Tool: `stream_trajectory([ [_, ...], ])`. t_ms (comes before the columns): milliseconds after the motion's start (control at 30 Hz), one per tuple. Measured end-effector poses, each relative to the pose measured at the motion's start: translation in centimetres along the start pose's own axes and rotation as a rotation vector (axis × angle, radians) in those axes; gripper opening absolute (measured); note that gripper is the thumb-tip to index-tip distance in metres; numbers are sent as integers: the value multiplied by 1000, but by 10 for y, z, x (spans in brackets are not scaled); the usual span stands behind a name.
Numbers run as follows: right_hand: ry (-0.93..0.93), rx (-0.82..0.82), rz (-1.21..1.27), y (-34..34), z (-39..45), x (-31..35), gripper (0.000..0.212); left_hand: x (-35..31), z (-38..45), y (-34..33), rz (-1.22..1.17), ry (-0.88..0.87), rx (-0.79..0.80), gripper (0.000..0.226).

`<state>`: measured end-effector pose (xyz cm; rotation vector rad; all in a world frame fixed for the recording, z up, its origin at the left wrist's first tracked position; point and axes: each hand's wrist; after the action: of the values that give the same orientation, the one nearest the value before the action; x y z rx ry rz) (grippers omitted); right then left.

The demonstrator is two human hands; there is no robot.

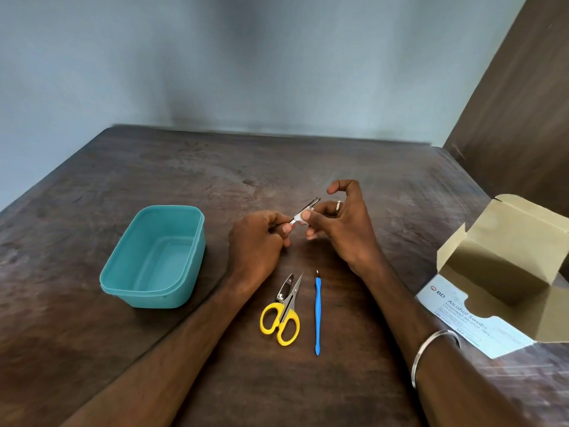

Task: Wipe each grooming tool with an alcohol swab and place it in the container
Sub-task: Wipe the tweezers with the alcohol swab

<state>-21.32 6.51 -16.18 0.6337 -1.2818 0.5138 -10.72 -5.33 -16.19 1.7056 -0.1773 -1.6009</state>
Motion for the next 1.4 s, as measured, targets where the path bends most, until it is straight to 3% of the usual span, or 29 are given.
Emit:
stream_trajectory([
  [433, -6, 44, -1, -7, -2, 4, 53, 2, 2, 0, -130, -83, 44, 13],
  [1000, 3, -151, 136, 9, -4, 9, 52, 6, 4, -6, -62, -56, 44, 15],
  [1400, -20, -21, 100, 0, -2, 7, 51, 6, 4, -3, -66, -47, 15, 14],
])
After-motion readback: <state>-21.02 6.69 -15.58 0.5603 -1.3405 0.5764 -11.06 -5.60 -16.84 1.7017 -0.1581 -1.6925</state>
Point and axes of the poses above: each hand's wrist, its own z-axis towards the middle knuckle, its own y-axis out of the back of the hand, x = y × z, and after that the axes turned 12 degrees about x, right-handed
